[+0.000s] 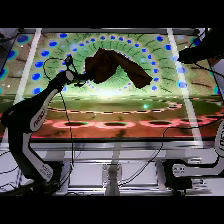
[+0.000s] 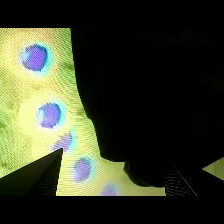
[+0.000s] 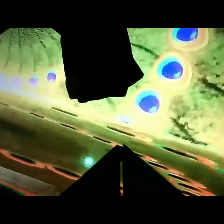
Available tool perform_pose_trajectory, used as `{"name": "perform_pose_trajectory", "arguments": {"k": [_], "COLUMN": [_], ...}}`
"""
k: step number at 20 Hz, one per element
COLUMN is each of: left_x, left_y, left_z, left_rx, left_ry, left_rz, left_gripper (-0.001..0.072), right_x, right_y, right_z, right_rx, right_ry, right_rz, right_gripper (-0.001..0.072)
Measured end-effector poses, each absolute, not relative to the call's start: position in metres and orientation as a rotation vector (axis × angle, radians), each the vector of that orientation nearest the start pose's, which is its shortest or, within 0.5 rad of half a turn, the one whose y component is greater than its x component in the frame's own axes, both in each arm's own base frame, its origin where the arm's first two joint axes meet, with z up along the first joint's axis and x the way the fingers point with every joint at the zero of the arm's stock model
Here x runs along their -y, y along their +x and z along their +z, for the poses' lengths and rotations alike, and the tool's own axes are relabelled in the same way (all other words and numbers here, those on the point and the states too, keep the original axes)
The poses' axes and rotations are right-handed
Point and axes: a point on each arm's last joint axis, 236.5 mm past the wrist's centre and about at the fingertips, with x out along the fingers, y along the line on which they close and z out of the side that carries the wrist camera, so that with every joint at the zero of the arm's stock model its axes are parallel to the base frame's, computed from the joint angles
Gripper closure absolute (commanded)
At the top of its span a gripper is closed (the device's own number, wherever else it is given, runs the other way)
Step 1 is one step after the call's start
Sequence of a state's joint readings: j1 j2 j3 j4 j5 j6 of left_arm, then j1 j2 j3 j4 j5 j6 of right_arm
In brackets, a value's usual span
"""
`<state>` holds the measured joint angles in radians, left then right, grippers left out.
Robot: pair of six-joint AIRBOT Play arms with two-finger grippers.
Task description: Fold the clothes and pants, and hang the long-sleeved shirts on hangers.
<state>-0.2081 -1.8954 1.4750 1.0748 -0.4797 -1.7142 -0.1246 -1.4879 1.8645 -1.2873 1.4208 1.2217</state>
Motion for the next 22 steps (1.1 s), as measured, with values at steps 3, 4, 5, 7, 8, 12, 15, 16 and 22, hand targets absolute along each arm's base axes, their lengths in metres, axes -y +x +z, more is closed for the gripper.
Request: {"name": "perform_pose_trajectory", "arguments": {"k": [3,4,5,7,8,12,15,16,22], "left_x": [0.174,0.174,0.174,0.178,0.183,0.203,0.220,0.227,0.257], "left_y": [0.573,0.573,0.573,0.571,0.569,0.562,0.563,0.564,0.566], "left_z": [-0.089,-0.089,-0.089,-0.091,-0.090,-0.090,-0.085,-0.083,-0.082], "left_rx": [-0.937,-0.936,-0.935,-0.949,-0.958,-0.977,-0.945,-0.930,-0.868], "left_ry": [-0.562,-0.564,-0.567,-0.589,-0.608,-0.632,-0.635,-0.635,-0.625], "left_rz": [-0.131,-0.130,-0.129,-0.131,-0.135,-0.162,-0.182,-0.190,-0.220], "left_gripper": [0.0010,0.0035,0.0169,0.0222,0.0222,0.0302,0.0301,0.0302,0.0682], "right_x": [-0.007,-0.007,-0.007,-0.007,-0.007,-0.007,-0.007,-0.007,-0.008], "right_y": [0.470,0.470,0.470,0.470,0.470,0.470,0.470,0.470,0.470], "right_z": [0.168,0.168,0.168,0.168,0.168,0.168,0.168,0.168,0.168], "right_rx": [-0.985,-0.985,-0.985,-0.985,-0.985,-0.986,-0.986,-0.986,-0.987], "right_ry": [-0.069,-0.069,-0.069,-0.068,-0.068,-0.068,-0.068,-0.068,-0.068], "right_rz": [0.296,0.296,0.296,0.296,0.296,0.297,0.297,0.297,0.297], "right_gripper": [0.0701,0.0701,0.0701,0.0701,0.0701,0.0701,0.0701,0.0701,0.0701]}}
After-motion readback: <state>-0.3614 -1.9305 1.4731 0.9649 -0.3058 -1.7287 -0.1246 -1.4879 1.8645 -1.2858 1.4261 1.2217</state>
